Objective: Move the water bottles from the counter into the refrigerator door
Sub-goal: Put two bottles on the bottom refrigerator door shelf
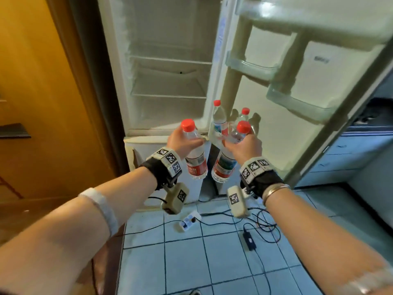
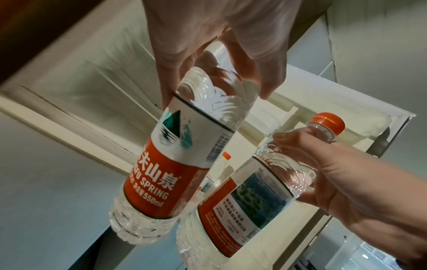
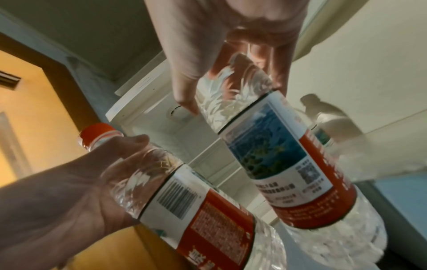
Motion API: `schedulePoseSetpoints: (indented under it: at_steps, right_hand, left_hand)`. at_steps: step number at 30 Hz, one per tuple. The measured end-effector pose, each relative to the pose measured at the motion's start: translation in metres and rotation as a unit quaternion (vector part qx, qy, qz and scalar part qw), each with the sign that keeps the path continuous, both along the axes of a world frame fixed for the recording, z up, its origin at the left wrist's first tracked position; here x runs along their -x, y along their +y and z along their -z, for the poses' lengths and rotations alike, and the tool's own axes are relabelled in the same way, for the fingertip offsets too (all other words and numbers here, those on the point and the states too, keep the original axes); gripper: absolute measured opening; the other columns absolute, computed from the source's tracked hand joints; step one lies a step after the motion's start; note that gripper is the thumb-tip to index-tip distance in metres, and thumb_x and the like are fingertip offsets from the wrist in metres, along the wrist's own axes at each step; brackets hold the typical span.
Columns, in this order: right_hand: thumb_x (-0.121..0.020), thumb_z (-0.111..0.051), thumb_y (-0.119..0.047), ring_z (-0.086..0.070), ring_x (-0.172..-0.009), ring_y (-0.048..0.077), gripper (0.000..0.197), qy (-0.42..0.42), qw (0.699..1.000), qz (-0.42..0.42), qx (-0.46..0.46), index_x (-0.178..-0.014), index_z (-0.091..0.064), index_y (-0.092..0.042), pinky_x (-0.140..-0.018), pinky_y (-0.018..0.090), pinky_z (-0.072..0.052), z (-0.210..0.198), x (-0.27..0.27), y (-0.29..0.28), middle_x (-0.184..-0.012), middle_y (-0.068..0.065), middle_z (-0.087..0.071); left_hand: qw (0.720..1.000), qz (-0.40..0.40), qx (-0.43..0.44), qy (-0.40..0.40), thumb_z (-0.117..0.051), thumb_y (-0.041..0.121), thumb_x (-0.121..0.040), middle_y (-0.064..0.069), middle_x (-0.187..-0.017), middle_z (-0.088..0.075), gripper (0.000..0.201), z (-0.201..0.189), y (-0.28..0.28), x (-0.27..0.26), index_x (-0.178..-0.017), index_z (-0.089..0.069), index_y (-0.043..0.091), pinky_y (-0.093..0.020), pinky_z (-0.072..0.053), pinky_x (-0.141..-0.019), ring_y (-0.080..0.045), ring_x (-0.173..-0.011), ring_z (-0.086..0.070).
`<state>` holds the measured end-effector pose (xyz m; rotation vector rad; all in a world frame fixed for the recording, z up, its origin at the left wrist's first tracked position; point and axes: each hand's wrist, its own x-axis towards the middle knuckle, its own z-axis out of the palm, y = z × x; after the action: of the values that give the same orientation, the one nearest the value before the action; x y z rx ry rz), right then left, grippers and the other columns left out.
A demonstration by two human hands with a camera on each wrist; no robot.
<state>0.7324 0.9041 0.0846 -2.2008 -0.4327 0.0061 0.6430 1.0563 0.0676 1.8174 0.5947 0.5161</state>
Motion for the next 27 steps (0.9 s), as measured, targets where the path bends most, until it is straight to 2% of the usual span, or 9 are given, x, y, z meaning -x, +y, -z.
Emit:
schedulePoseSetpoints:
  at_steps: [4,9,13,15,18,20,22,23,27]
  right_hand:
    - [-0.071,-0.075,-0.037,-0.064,-0.102,0.028,0.041,-0.026,0.998,0.048,-0.013,-0.102,-0.068,-0.01,-0.087,0.031,-0.049,-0.005,-0.053,-0.011,-0.108,0.011,-0.071]
    - [-0.07,-0.075,-0.039,-0.065,-0.097,0.024,0.039,-0.022,0.995,0.098,-0.022,-0.099,-0.065,-0.016,-0.085,0.028,-0.049,-0.005,-0.118,-0.024,-0.102,0.004,-0.071]
    - [-0.069,-0.077,-0.036,-0.066,-0.088,0.023,0.03,-0.014,0.994,0.106,-0.022,-0.086,-0.061,-0.017,-0.08,0.03,-0.051,0.001,-0.155,-0.033,-0.09,0.004,-0.069]
    - [-0.07,-0.078,-0.032,-0.062,-0.082,0.02,0.03,-0.009,0.993,0.112,-0.029,-0.084,-0.057,-0.016,-0.075,0.026,-0.047,0.002,-0.169,-0.037,-0.085,0.002,-0.062]
    - [-0.074,-0.076,-0.029,-0.061,-0.09,0.021,0.042,0.03,0.993,0.114,-0.033,-0.104,-0.058,-0.005,-0.076,0.022,-0.041,0.008,-0.186,-0.041,-0.098,0.006,-0.064]
    - [-0.071,-0.077,-0.035,-0.064,-0.095,0.024,0.049,0.027,0.991,0.126,-0.021,-0.108,-0.059,-0.009,-0.079,0.025,-0.046,0.015,-0.199,-0.041,-0.104,0.006,-0.067]
    - [-0.069,-0.077,-0.037,-0.064,-0.095,0.023,0.048,0.035,0.989,0.14,-0.014,-0.106,-0.06,-0.012,-0.083,0.028,-0.048,0.022,-0.209,-0.04,-0.104,0.005,-0.068]
    - [-0.07,-0.078,-0.034,-0.064,-0.095,0.023,0.046,0.046,0.988,0.142,-0.024,-0.106,-0.059,-0.012,-0.083,0.028,-0.047,0.026,-0.213,-0.039,-0.104,0.005,-0.068]
    - [-0.073,-0.077,-0.026,-0.063,-0.096,0.025,0.044,0.092,0.982,0.154,-0.051,-0.108,-0.057,-0.008,-0.087,0.031,-0.047,0.04,-0.225,-0.034,-0.104,0.009,-0.066]
  left_hand:
    - [0.999,0.037,0.01,-0.022,-0.079,0.021,-0.069,-0.002,-0.098,-0.065,0.038,-0.004,-0.009,-0.07,-0.098,-0.055,0.019,-0.037,-0.049,-0.092,-0.021,-0.093,-0.064]
    - [0.997,0.04,-0.043,-0.047,-0.078,0.025,-0.07,-0.006,-0.102,-0.064,0.047,-0.01,-0.017,-0.152,-0.109,-0.056,0.009,-0.027,-0.046,-0.08,-0.019,-0.092,-0.061]
    - [0.997,0.045,-0.043,-0.048,-0.078,0.029,-0.069,-0.005,-0.098,-0.064,0.041,-0.007,-0.024,-0.206,-0.099,-0.057,0.011,-0.032,-0.05,-0.082,-0.02,-0.09,-0.061]
    - [0.997,0.052,-0.036,-0.043,-0.077,0.029,-0.071,-0.002,-0.095,-0.062,0.041,-0.002,-0.027,-0.227,-0.101,-0.056,0.009,-0.023,-0.049,-0.076,-0.017,-0.086,-0.06]
    - [0.996,0.069,0.003,-0.052,-0.075,0.02,-0.074,0.008,-0.088,-0.058,0.035,0.005,-0.029,-0.252,-0.101,-0.055,0.011,-0.004,-0.046,-0.06,-0.001,-0.075,-0.056]
    - [0.995,0.076,0.023,-0.052,-0.076,0.02,-0.072,0.007,-0.092,-0.062,0.032,0.011,-0.03,-0.266,-0.093,-0.051,0.019,-0.012,-0.051,-0.072,-0.006,-0.082,-0.061]
    - [0.995,0.078,0.042,-0.054,-0.078,0.023,-0.069,-0.002,-0.104,-0.067,0.034,0.019,-0.029,-0.279,-0.092,-0.052,0.022,-0.034,-0.054,-0.087,-0.017,-0.094,-0.065]
    - [0.994,0.078,0.046,-0.055,-0.079,0.023,-0.069,-0.006,-0.106,-0.067,0.036,0.022,-0.028,-0.285,-0.095,-0.054,0.019,-0.04,-0.053,-0.09,-0.02,-0.096,-0.065]
    - [0.996,0.079,0.033,-0.03,-0.078,0.03,-0.069,-0.003,-0.103,-0.064,0.05,0.036,-0.025,-0.305,-0.111,-0.057,0.013,-0.04,-0.051,-0.092,-0.02,-0.095,-0.063]
